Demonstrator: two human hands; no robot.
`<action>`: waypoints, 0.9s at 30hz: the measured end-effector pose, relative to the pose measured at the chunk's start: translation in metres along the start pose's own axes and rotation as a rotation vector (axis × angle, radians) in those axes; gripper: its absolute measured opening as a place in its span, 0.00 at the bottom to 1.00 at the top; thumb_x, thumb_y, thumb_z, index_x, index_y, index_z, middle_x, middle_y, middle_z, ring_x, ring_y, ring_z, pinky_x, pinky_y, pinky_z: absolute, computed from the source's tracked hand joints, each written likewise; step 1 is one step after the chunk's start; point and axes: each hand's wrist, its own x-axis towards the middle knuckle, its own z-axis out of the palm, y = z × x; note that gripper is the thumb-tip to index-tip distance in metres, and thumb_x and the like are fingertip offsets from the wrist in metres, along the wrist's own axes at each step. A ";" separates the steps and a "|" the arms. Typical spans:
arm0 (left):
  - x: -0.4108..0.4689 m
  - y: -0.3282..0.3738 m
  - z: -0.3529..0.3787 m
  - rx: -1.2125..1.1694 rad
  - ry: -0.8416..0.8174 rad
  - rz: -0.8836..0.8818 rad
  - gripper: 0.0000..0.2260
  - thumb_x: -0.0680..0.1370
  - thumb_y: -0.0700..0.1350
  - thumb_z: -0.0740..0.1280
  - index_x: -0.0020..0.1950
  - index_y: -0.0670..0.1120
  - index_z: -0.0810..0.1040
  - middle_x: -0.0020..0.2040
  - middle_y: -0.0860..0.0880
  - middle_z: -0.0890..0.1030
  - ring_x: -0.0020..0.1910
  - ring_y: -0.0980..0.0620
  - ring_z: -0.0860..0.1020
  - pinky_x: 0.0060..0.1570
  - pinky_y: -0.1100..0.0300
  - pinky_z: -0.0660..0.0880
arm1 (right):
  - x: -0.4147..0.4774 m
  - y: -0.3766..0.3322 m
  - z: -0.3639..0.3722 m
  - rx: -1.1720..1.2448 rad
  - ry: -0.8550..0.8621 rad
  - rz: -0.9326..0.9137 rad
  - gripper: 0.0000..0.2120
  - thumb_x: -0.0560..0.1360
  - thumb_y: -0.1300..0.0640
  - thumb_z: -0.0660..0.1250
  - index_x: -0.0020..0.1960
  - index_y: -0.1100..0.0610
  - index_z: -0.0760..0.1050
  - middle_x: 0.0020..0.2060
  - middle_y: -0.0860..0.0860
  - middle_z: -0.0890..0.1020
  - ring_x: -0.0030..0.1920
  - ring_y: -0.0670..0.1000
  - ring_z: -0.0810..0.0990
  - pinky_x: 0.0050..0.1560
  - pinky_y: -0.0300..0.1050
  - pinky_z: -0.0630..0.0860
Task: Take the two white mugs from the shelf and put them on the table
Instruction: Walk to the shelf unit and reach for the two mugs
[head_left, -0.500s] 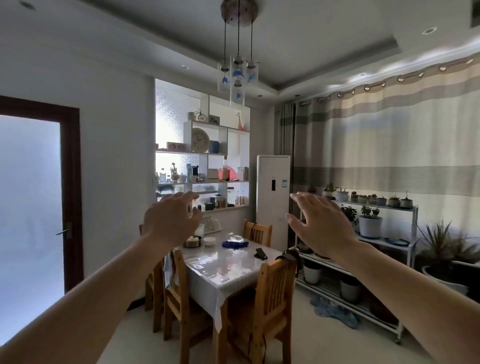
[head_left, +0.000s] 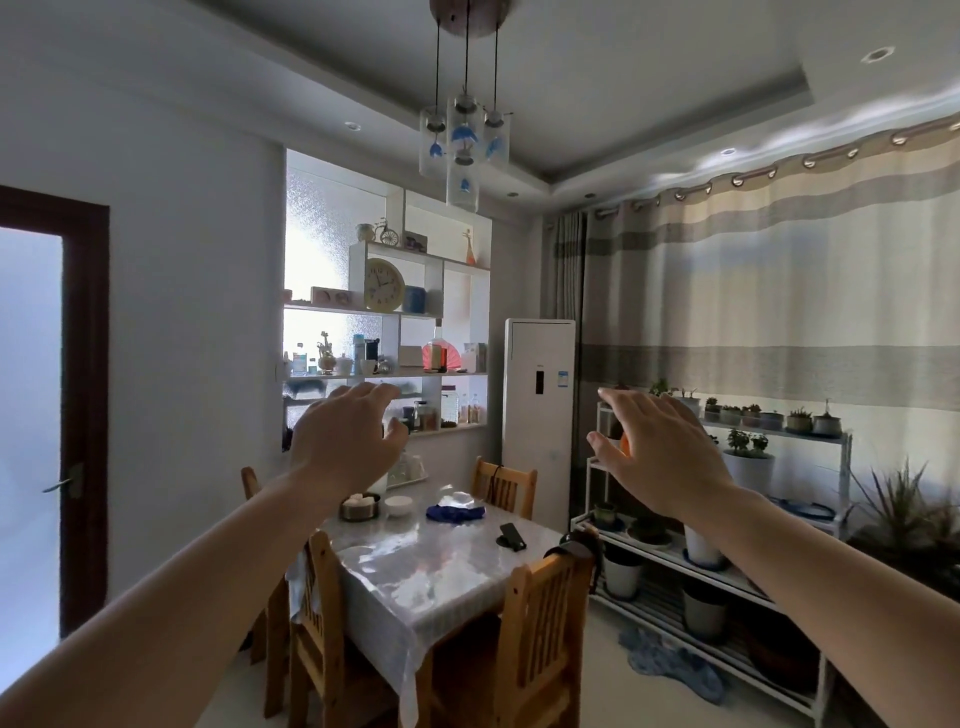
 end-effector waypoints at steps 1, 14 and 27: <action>0.010 -0.002 0.012 -0.005 -0.004 -0.001 0.17 0.74 0.51 0.61 0.62 0.50 0.72 0.60 0.49 0.79 0.55 0.47 0.77 0.50 0.50 0.75 | 0.009 0.005 0.009 -0.005 0.001 -0.001 0.27 0.77 0.43 0.59 0.72 0.55 0.62 0.68 0.52 0.72 0.68 0.53 0.68 0.71 0.53 0.58; 0.105 0.034 0.198 -0.033 -0.029 0.063 0.14 0.72 0.51 0.61 0.57 0.51 0.74 0.55 0.51 0.81 0.52 0.48 0.78 0.43 0.53 0.74 | 0.093 0.118 0.129 -0.034 0.040 -0.013 0.25 0.77 0.45 0.60 0.69 0.57 0.66 0.64 0.53 0.75 0.66 0.53 0.70 0.71 0.53 0.61; 0.214 0.165 0.409 -0.088 -0.022 0.023 0.16 0.73 0.52 0.61 0.60 0.52 0.73 0.56 0.52 0.80 0.51 0.50 0.77 0.41 0.56 0.70 | 0.176 0.350 0.237 -0.124 -0.003 -0.088 0.25 0.77 0.45 0.60 0.69 0.57 0.66 0.65 0.54 0.75 0.66 0.53 0.70 0.70 0.52 0.61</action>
